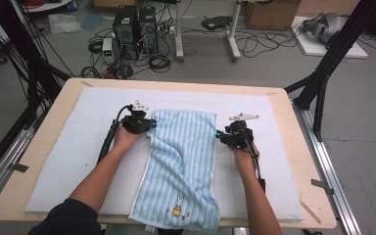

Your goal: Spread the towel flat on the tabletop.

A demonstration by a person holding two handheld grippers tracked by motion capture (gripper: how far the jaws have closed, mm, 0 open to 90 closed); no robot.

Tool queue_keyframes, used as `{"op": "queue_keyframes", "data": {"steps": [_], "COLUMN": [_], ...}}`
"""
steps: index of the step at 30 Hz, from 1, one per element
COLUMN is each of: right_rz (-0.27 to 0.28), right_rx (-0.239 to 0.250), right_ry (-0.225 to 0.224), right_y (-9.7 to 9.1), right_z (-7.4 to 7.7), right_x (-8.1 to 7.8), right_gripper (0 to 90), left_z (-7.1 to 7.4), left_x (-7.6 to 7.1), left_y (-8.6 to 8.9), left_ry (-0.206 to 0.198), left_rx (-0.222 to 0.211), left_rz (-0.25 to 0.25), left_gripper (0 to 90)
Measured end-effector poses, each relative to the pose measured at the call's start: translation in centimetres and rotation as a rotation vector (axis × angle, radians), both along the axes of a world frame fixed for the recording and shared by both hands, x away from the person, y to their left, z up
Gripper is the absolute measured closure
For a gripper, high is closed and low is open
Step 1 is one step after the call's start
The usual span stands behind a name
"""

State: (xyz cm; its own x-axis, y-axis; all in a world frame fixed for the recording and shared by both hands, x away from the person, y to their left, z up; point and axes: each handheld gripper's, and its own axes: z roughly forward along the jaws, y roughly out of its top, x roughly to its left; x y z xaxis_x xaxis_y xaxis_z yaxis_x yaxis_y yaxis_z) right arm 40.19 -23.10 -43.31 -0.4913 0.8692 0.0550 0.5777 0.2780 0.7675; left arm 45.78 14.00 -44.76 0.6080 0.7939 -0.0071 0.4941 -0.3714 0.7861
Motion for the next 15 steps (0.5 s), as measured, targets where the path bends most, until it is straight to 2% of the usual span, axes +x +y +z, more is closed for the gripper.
{"op": "queue_keyframes", "data": {"steps": [1, 4, 7, 9, 12, 15], "right_rz": [0.007, 0.021, 0.032, 0.045, 0.089, 0.116], "right_rx": [0.0, -0.002, 0.014, 0.038, 0.071, 0.052], "right_ry": [0.001, -0.004, -0.008, -0.007, 0.017, 0.034], "right_y": [0.1, 0.6, 1.1, 1.5, 2.6, 4.2], "right_z": [0.0, 0.0, 0.1, 0.0, -0.4, -1.0], "right_x": [0.0, -0.1, -0.2, -0.1, 0.2, 0.8], "right_gripper": [55.1, 55.1, 55.2, 55.2, 55.1, 56.0], "left_z": [0.0, -0.2, -0.2, -0.1, 0.1, 0.2], "left_x": [0.2, 0.9, 1.3, 1.3, 1.2, 1.1], "left_y": [0.3, 2.1, 3.6, 4.1, 4.2, 4.1], "left_ry": [-0.009, -0.014, -0.013, -0.011, -0.019, -0.009], "left_rx": [0.01, 0.003, -0.034, -0.072, -0.093, -0.106], "left_rz": [0.029, 0.122, 0.178, 0.181, 0.183, 0.191], "left_gripper": [86.9, 87.1, 87.1, 86.2, 80.7, 72.6]}}
